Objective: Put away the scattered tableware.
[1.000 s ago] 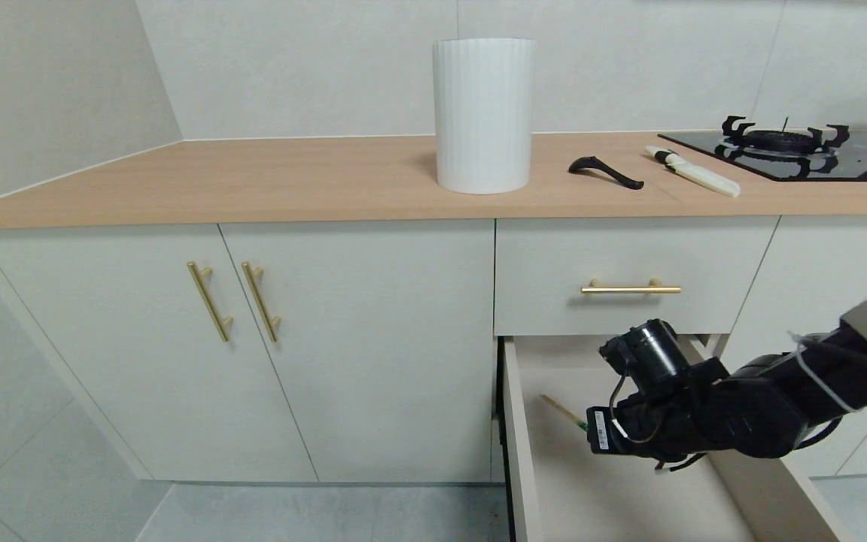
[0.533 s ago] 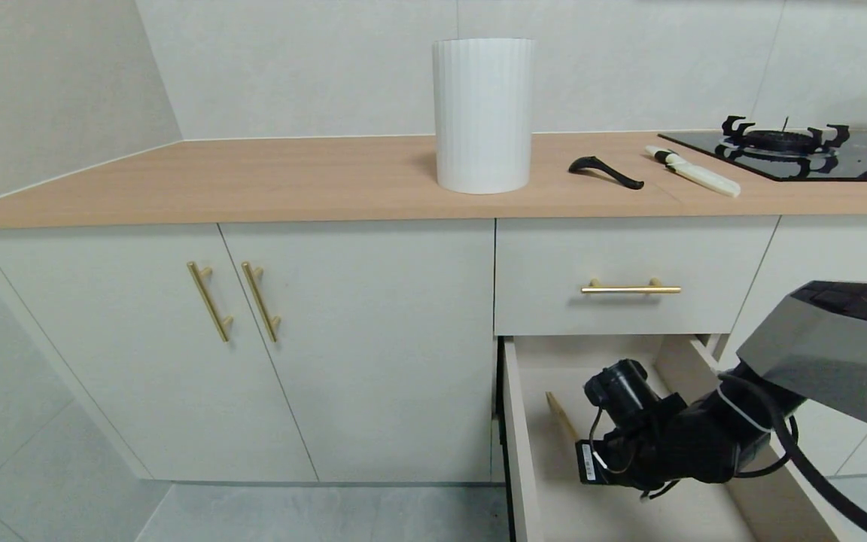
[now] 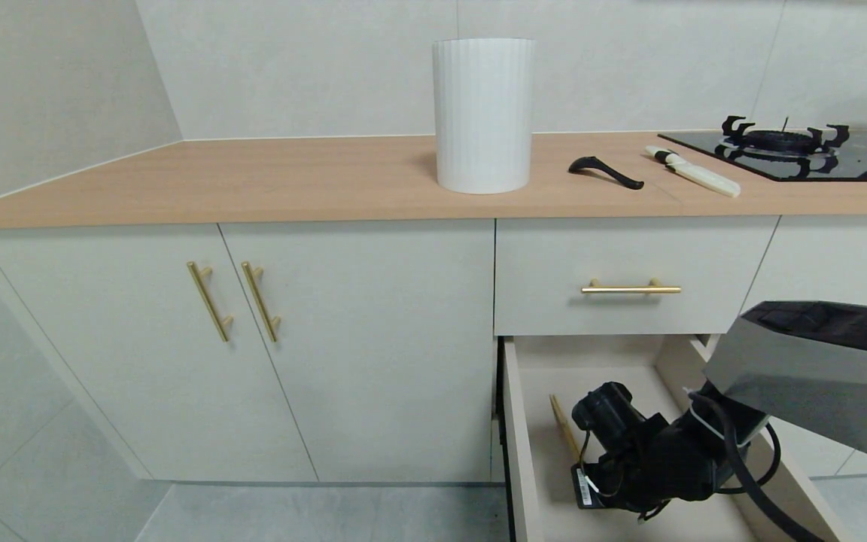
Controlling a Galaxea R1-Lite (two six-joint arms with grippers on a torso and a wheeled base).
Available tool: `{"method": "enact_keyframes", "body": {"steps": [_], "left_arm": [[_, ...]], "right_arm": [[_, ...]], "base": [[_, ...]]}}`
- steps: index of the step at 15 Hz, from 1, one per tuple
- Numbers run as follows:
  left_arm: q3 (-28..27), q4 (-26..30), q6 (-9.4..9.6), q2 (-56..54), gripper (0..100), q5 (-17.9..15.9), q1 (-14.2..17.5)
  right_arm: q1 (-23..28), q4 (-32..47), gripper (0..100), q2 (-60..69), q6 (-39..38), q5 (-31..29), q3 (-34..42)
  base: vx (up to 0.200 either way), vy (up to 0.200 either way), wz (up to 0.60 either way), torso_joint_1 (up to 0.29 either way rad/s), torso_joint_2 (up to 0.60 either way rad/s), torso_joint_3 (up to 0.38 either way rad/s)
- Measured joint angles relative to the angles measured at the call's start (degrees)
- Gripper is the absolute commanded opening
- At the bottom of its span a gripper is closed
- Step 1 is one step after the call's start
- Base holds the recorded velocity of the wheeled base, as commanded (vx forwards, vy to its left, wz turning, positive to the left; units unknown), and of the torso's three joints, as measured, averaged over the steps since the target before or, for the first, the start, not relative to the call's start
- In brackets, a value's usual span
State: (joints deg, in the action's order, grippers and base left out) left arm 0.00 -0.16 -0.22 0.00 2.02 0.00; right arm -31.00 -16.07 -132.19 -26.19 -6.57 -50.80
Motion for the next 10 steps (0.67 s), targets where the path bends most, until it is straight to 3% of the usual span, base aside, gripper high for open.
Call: {"method": "enact_keyframes", "body": {"steps": [3, 4, 10], "left_arm": [[0.0, 0.0, 0.0, 0.0, 100, 0.0, 0.0], [0.0, 0.0, -0.02, 0.0, 100, -0.02, 0.0], [0.0, 0.0, -0.02, 0.0, 100, 0.0, 0.0]], "right_arm": [[-0.02, 0.0, 0, -0.2, 0.0, 0.0, 0.0], [-0.02, 0.0, 100, -0.22, 0.0, 0.0, 0.0], [0.0, 0.0, 100, -0.3, 0.0, -0.02, 0.0]], "base": [[0.0, 0.0, 0.0, 0.0, 0.0, 0.0], [0.0, 0.0, 0.0, 0.0, 0.0, 0.0], [0.0, 0.0, 0.0, 0.0, 0.0, 0.0]]}}
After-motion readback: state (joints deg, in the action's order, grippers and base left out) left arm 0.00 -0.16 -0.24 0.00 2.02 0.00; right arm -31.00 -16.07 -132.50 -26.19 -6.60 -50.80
